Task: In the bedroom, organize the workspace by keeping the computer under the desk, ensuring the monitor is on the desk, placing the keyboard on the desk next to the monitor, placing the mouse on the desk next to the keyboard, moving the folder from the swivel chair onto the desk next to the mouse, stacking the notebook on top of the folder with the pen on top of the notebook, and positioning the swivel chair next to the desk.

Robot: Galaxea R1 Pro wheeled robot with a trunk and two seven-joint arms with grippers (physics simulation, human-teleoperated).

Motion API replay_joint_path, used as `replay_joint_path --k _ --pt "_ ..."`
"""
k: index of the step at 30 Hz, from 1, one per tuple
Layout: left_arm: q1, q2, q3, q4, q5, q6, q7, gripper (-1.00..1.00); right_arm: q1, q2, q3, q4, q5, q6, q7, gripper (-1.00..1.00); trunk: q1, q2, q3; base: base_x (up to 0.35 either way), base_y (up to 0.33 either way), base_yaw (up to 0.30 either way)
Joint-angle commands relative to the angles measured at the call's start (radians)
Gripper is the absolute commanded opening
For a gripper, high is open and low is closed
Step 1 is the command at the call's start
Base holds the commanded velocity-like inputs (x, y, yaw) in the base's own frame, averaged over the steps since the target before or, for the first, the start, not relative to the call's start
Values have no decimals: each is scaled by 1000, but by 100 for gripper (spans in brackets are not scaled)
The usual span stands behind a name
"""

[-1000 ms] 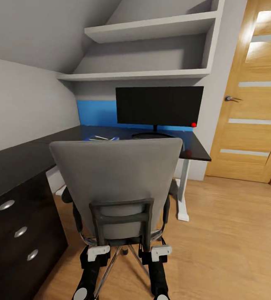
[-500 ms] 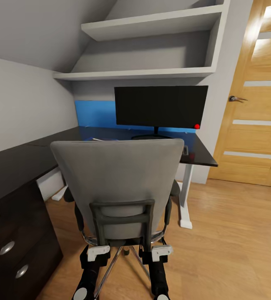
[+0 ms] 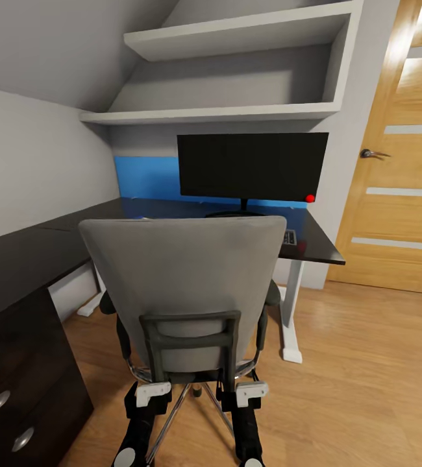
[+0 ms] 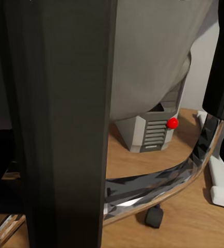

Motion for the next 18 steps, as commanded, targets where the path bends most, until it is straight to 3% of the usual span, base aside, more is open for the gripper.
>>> replay_joint_path --k 1,11,18 --pt "-1 1 -5 1 12 -5 6 100 -2 0 5 2 -8 -6 -6 100 0 0 -1 11 0 0" --pt "-1 1 -5 1 12 -5 6 100 -2 0 5 2 -8 -6 -6 100 0 0 -1 179 0 0" --pt "-1 1 -5 1 12 -5 6 100 -1 0 5 2 -8 -6 -6 100 0 0 -1 50 0 0"
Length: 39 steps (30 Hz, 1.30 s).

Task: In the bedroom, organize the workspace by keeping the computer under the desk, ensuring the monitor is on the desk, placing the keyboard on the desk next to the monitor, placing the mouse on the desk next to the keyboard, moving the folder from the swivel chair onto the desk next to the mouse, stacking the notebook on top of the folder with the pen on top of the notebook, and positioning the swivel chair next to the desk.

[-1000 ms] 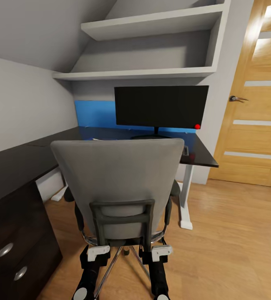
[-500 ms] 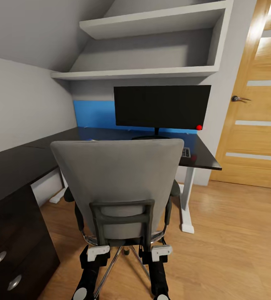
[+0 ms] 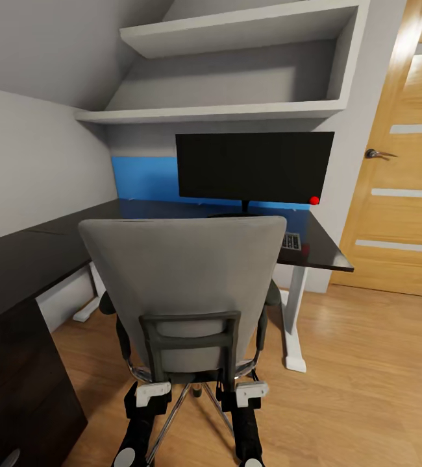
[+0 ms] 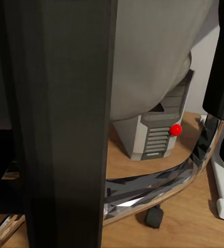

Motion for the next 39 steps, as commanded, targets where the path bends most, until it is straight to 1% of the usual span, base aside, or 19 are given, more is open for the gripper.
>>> replay_joint_path --k 1,4,10,16,19,25,34,37,38,39 --pt "-1 1 -5 0 11 -5 6 100 -1 0 5 2 -9 -7 -7 100 0 0 -1 10 0 0" --pt "-1 1 -5 0 11 -5 6 100 -1 0 5 2 -9 -7 -7 100 0 0 -1 41 0 0" --pt "-1 1 -4 0 11 -5 6 100 -1 0 5 2 -9 -7 -7 100 0 0 -1 183 0 0" --pt "-1 1 -4 0 11 -8 6 100 -1 0 5 2 -9 -7 -7 100 0 0 -1 38 0 0" --pt "-1 2 -3 0 12 -19 6 100 -1 0 5 2 -9 -7 -7 100 0 0 -1 8 0 0" --pt "-1 4 -2 0 13 -64 4 100 -2 0 5 2 -8 -8 -7 100 0 0 -1 2 0 0" --pt "-1 4 -2 1 13 -72 3 100 -2 0 6 2 -7 -8 -6 100 0 0 -1 0 0 0" --pt "-1 3 -3 1 13 -73 3 100 -2 0 6 3 -6 -8 -7 100 0 0 -1 0 0 0" --pt "1 -3 -10 -5 12 -78 7 100 -8 0 15 -3 6 -2 -8 100 0 0 -1 0 0 0" --pt "1 -8 -9 -11 13 -83 8 100 -13 0 20 -8 7 -4 -8 100 0 0 -1 0 0 0"
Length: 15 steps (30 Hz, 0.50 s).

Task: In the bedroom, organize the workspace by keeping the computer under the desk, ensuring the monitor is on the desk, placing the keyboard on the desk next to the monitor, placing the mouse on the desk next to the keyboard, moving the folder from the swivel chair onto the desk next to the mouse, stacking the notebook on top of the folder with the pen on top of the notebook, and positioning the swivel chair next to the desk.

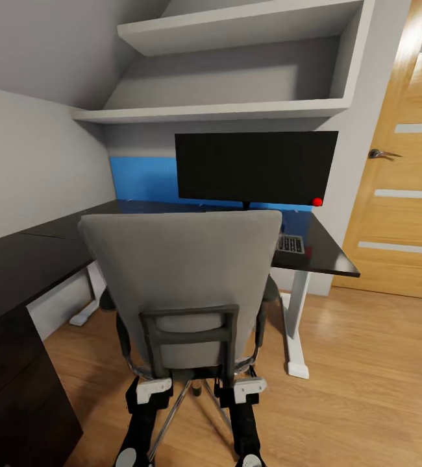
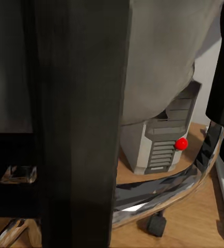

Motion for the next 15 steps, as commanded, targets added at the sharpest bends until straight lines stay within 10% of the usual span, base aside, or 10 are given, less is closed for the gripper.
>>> replay_joint_path --k 1,15 --pt "-1 -3 -5 -5 10 -7 5 100 -6 0 6 -4 -3 -6 -7 100 0 0 -1 0 0 0" --pt "-1 1 -6 -4 11 -8 4 100 -6 -8 8 -5 -5 -17 -7 100 0 0 -1 0 0 0"
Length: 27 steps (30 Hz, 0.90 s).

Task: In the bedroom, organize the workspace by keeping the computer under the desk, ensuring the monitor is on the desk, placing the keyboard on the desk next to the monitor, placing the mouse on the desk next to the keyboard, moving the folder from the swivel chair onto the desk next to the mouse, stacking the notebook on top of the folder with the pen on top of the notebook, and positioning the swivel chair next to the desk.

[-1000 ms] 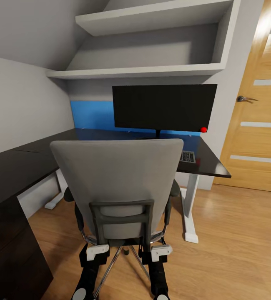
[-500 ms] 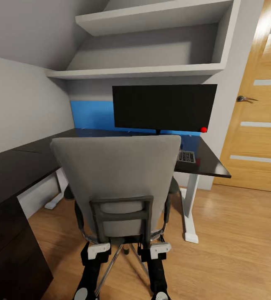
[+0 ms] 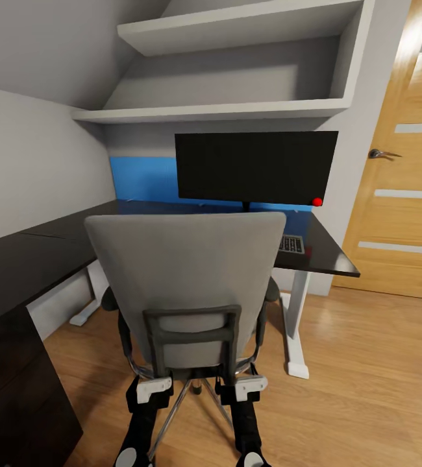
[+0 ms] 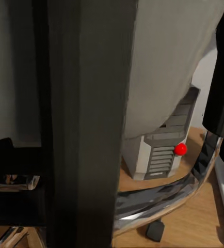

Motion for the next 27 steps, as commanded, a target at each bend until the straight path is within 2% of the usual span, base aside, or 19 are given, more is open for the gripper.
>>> replay_joint_path --k 1,11,27 --pt "-1 1 -5 1 10 -5 5 100 -2 -1 8 1 -6 -4 -9 100 0 0 -1 0 0 0" --pt "-1 1 -5 1 10 -5 6 100 -2 -1 8 1 -6 -4 -7 100 0 0 -1 -37 0 0" --pt "-1 1 -5 1 10 -5 6 100 -2 -1 8 2 -7 -5 -5 100 0 0 -1 -251 0 0"
